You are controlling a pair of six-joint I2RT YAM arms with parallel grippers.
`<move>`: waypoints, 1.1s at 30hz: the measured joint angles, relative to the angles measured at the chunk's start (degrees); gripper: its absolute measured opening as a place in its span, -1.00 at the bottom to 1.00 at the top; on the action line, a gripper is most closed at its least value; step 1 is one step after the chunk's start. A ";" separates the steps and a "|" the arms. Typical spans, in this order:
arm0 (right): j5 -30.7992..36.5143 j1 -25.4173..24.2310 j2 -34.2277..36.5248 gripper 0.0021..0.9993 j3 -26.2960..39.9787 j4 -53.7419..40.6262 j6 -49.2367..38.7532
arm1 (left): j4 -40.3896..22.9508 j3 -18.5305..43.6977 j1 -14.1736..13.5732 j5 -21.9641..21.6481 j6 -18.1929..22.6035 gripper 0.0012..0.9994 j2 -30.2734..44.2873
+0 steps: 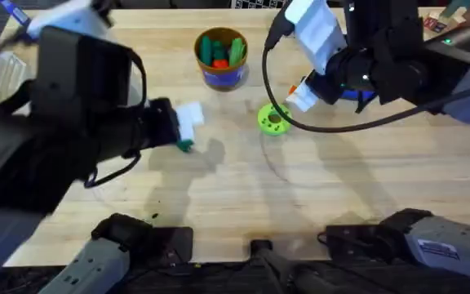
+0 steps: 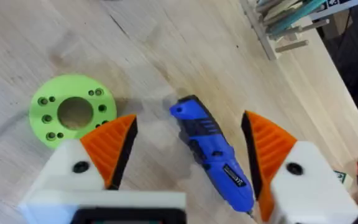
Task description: Pick up the gripper from the table and insert it into the empty holder that is missing its gripper. Then pick up a screw, insert it into the mounting hole, and use the screwdriver to tighten it. Finally, clean up the table by picking up the vegetable and placing it into the bucket.
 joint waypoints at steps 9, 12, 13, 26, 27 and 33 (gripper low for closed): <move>0.00 0.00 0.00 0.98 0.00 0.00 0.00 | 2.64 0.00 5.43 -0.37 -24.25 0.98 13.24; 0.00 0.00 0.00 0.98 0.00 0.00 0.00 | 4.75 0.00 5.43 -0.46 -27.55 0.97 17.47; 0.00 0.00 -0.01 0.98 0.00 0.00 0.00 | 4.81 0.00 5.43 -0.51 -28.19 0.98 18.68; 0.00 0.00 0.00 0.98 0.00 0.00 0.00 | 4.92 0.00 5.43 -5.44 -36.08 0.97 31.93; 0.00 0.00 0.00 0.98 0.00 0.00 0.00 | 4.92 0.00 5.43 -5.55 -36.24 0.97 32.44; 0.00 0.00 0.00 0.98 0.00 0.00 0.00 | 4.68 0.66 5.43 -6.80 -37.06 0.96 36.26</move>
